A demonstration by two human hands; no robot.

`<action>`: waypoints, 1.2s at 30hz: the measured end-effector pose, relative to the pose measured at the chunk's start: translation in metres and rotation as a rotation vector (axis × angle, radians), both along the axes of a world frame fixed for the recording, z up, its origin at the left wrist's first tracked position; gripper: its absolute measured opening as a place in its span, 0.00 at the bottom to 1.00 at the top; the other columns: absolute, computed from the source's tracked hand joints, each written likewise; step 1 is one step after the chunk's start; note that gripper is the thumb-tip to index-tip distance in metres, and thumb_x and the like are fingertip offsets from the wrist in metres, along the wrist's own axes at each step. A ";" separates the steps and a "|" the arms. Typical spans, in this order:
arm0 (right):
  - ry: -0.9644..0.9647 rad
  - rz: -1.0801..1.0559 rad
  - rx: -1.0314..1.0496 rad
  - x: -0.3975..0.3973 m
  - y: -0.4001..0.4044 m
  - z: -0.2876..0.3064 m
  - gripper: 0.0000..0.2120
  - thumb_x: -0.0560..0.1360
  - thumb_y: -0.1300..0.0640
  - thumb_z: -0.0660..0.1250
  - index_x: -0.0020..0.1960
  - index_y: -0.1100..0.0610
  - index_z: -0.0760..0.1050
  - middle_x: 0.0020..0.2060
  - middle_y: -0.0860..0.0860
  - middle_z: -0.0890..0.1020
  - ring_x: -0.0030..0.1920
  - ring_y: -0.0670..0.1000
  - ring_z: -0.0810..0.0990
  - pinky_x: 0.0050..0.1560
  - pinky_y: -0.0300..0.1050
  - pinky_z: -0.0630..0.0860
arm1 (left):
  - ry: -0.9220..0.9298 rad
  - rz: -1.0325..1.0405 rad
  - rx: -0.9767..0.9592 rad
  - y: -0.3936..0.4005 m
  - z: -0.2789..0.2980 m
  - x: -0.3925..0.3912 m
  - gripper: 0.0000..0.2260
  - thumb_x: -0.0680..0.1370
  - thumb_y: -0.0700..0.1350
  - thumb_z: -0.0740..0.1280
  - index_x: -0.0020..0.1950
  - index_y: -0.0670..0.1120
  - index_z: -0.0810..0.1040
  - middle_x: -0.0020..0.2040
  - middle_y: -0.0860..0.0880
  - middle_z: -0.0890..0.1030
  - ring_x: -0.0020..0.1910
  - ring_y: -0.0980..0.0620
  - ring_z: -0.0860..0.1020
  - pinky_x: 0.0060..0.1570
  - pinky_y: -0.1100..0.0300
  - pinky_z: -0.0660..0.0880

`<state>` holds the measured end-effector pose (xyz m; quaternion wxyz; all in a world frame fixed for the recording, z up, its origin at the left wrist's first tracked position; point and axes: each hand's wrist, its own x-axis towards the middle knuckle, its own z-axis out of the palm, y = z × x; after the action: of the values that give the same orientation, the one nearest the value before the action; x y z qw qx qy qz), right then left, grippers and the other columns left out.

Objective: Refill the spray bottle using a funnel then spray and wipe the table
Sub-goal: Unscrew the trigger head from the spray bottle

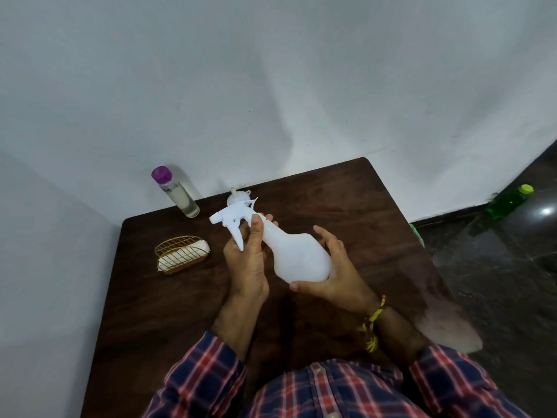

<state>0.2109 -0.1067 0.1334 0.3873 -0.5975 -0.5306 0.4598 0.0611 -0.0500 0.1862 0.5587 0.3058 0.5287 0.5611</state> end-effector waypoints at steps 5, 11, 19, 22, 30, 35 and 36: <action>0.637 0.105 -0.222 0.008 0.003 0.006 0.36 0.62 0.42 0.79 0.65 0.54 0.74 0.56 0.55 0.82 0.59 0.58 0.81 0.54 0.52 0.80 | 0.000 -0.033 0.019 0.008 0.006 -0.002 0.11 0.76 0.45 0.69 0.57 0.43 0.80 0.52 0.43 0.85 0.52 0.45 0.84 0.55 0.45 0.79; 0.336 0.219 -0.168 -0.004 0.017 0.014 0.45 0.61 0.44 0.78 0.72 0.48 0.60 0.60 0.49 0.77 0.57 0.47 0.81 0.50 0.40 0.80 | 0.051 -0.055 0.044 0.005 0.005 -0.003 0.10 0.76 0.45 0.70 0.56 0.45 0.80 0.50 0.44 0.85 0.50 0.47 0.84 0.53 0.45 0.80; -0.501 -0.183 0.351 -0.027 0.018 0.009 0.45 0.59 0.34 0.75 0.69 0.52 0.67 0.63 0.47 0.74 0.61 0.46 0.72 0.58 0.42 0.73 | 0.039 0.146 0.083 0.014 0.004 -0.003 0.10 0.73 0.45 0.74 0.52 0.44 0.83 0.48 0.44 0.85 0.51 0.46 0.84 0.53 0.45 0.80; -0.532 -0.238 0.397 -0.024 0.013 -0.005 0.45 0.59 0.33 0.74 0.68 0.54 0.66 0.63 0.50 0.73 0.62 0.49 0.72 0.59 0.48 0.74 | 0.015 0.265 0.137 0.012 0.012 -0.003 0.07 0.73 0.45 0.75 0.50 0.47 0.83 0.47 0.45 0.86 0.49 0.47 0.84 0.52 0.45 0.80; -0.474 -0.260 0.147 0.014 -0.013 -0.067 0.47 0.55 0.36 0.79 0.68 0.46 0.64 0.63 0.41 0.72 0.62 0.47 0.71 0.61 0.54 0.74 | -0.056 0.339 0.274 0.052 0.053 -0.045 0.17 0.74 0.44 0.74 0.57 0.35 0.78 0.48 0.39 0.84 0.43 0.40 0.84 0.40 0.52 0.82; -0.433 -0.239 0.059 0.025 -0.017 -0.090 0.48 0.57 0.39 0.80 0.70 0.48 0.62 0.64 0.45 0.70 0.61 0.48 0.72 0.61 0.55 0.75 | -0.016 0.408 0.307 0.062 0.044 -0.058 0.18 0.73 0.47 0.74 0.56 0.35 0.79 0.48 0.38 0.84 0.42 0.39 0.84 0.40 0.51 0.82; -0.409 -0.261 0.048 0.026 -0.018 -0.093 0.48 0.57 0.41 0.80 0.70 0.49 0.62 0.64 0.45 0.70 0.60 0.48 0.72 0.61 0.55 0.75 | 0.026 0.406 0.306 0.064 0.039 -0.061 0.18 0.73 0.47 0.74 0.56 0.36 0.80 0.46 0.39 0.84 0.41 0.40 0.84 0.39 0.51 0.82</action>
<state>0.2370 -0.1242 0.0405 0.3419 -0.7323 -0.5271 0.2626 0.0000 0.0140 0.2248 0.3747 0.2816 0.4954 0.7314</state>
